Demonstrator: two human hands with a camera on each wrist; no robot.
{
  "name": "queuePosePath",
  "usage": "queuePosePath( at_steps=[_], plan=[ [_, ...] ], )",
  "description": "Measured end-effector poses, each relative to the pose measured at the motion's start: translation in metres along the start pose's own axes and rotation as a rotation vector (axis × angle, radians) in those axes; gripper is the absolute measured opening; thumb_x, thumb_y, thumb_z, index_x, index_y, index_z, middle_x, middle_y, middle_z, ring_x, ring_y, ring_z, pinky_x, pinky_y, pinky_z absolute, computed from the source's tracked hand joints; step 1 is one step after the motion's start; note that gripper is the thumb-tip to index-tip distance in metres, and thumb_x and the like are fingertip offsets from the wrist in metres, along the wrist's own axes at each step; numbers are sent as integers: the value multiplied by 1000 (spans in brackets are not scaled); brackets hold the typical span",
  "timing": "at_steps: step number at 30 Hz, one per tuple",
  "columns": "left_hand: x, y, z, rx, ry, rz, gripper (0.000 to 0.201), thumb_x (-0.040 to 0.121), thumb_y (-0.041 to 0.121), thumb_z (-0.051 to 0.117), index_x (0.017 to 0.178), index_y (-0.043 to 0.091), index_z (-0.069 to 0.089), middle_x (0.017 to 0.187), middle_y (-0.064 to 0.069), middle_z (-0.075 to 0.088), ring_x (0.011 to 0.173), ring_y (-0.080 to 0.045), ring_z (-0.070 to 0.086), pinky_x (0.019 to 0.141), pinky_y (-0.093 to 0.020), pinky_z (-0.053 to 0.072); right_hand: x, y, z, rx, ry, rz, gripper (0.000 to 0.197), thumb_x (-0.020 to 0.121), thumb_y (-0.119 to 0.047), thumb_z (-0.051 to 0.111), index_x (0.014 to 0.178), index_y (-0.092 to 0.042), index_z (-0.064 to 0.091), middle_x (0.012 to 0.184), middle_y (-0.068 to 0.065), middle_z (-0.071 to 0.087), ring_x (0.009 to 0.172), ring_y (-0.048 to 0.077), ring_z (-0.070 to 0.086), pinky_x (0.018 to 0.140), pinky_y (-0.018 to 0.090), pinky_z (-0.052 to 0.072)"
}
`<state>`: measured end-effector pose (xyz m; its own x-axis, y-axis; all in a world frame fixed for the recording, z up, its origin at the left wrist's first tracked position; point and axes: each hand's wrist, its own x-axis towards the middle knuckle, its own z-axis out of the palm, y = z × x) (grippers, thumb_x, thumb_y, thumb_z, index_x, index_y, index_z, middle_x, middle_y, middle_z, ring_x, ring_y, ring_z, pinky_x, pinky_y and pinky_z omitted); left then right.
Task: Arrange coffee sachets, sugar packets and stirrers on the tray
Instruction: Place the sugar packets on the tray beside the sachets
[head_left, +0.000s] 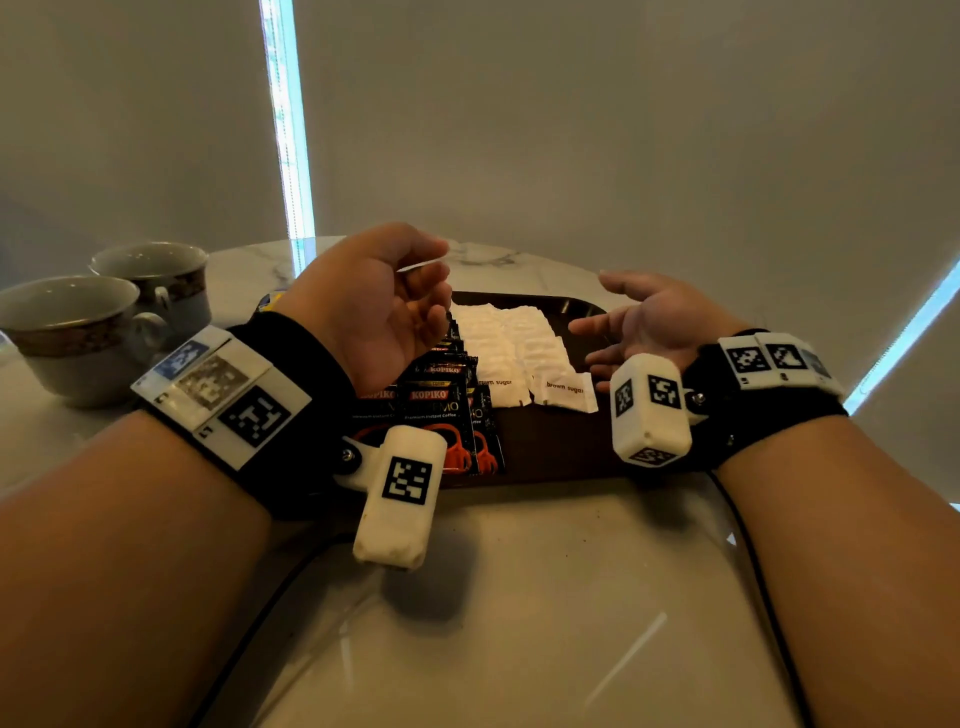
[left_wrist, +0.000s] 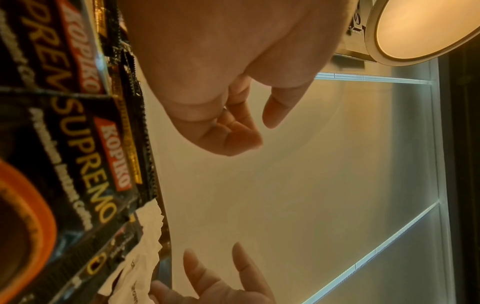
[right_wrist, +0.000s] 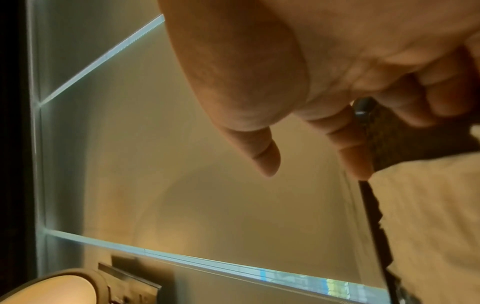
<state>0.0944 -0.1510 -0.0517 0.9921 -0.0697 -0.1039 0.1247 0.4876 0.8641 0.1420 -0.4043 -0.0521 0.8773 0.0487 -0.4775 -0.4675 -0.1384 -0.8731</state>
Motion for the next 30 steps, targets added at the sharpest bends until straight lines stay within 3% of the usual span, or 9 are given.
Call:
queuePosePath(
  at_steps=[3, 5, 10, 13, 15, 19, 22, 25, 30],
  plan=[
    [0, 1, -1, -7, 5, 7, 16, 91, 16, 64, 106, 11, 61, 72, 0, 60, 56, -10, 56, 45, -20, 45, 2, -3, 2, 29, -72, 20, 67, 90, -66, 49, 128, -12, 58, 129, 31, 44, 122, 46, 45, 105, 59, 41],
    [0, 1, -1, -3, 0, 8, 15, 91, 16, 63, 105, 11, 61, 72, 0, 60, 56, -10, 56, 45, -20, 45, 4, -4, 6, 29, -94, 18, 68, 88, -66, 50, 129, -12, 56, 143, 34, 37, 134, 51, 38, 112, 63, 33],
    [1, 2, -1, -3, -6, 10, 7, 92, 15, 63, 98, 12, 63, 72, 0, 59, 55, -10, 56, 46, -19, 45, 3, -4, 8, 52, -83, 3, 68, 90, -65, 49, 131, -11, 52, 151, 33, 31, 128, 52, 41, 96, 61, 44],
    [1, 2, 0, -4, 1, 21, 7, 92, 15, 62, 98, 12, 63, 71, 0, 59, 55, -10, 56, 46, -19, 45, 5, -5, 4, 74, -39, -5, 68, 90, -68, 46, 130, -13, 53, 156, 32, 23, 144, 52, 22, 104, 63, 34],
    [1, 1, 0, -4, 3, 19, 7, 92, 15, 62, 98, 12, 63, 71, 0, 59, 55, -10, 56, 45, -19, 45, 7, -5, 2, 90, -46, 0, 70, 90, -69, 46, 131, -13, 51, 157, 34, 21, 146, 53, 18, 107, 65, 31],
    [3, 0, -1, -1, 1, 6, 9, 92, 17, 63, 100, 12, 63, 72, 1, 60, 56, -10, 57, 45, -20, 45, 9, -2, 9, 136, -86, -1, 73, 91, -67, 46, 135, -10, 48, 154, 36, 26, 135, 55, 36, 84, 57, 47],
    [4, -2, -2, 12, -3, 3, 14, 92, 18, 64, 104, 12, 64, 72, 0, 61, 56, -10, 58, 46, -20, 47, 17, 3, 10, 167, -97, -44, 75, 90, -66, 49, 136, -8, 48, 156, 33, 27, 143, 48, 29, 95, 53, 43],
    [3, -3, -2, -4, -12, 4, 18, 91, 18, 64, 107, 11, 64, 73, 0, 61, 57, -11, 59, 47, -21, 48, 22, 6, 6, 233, -112, -61, 72, 90, -65, 50, 133, -7, 52, 148, 32, 40, 133, 46, 43, 87, 52, 49],
    [3, -1, -5, -36, -17, 18, 11, 91, 17, 62, 100, 11, 64, 72, 0, 60, 59, -11, 58, 49, -21, 47, 28, 9, -2, 346, -36, -131, 72, 89, -65, 51, 133, -8, 53, 154, 34, 28, 146, 47, 23, 108, 53, 32]
  ],
)
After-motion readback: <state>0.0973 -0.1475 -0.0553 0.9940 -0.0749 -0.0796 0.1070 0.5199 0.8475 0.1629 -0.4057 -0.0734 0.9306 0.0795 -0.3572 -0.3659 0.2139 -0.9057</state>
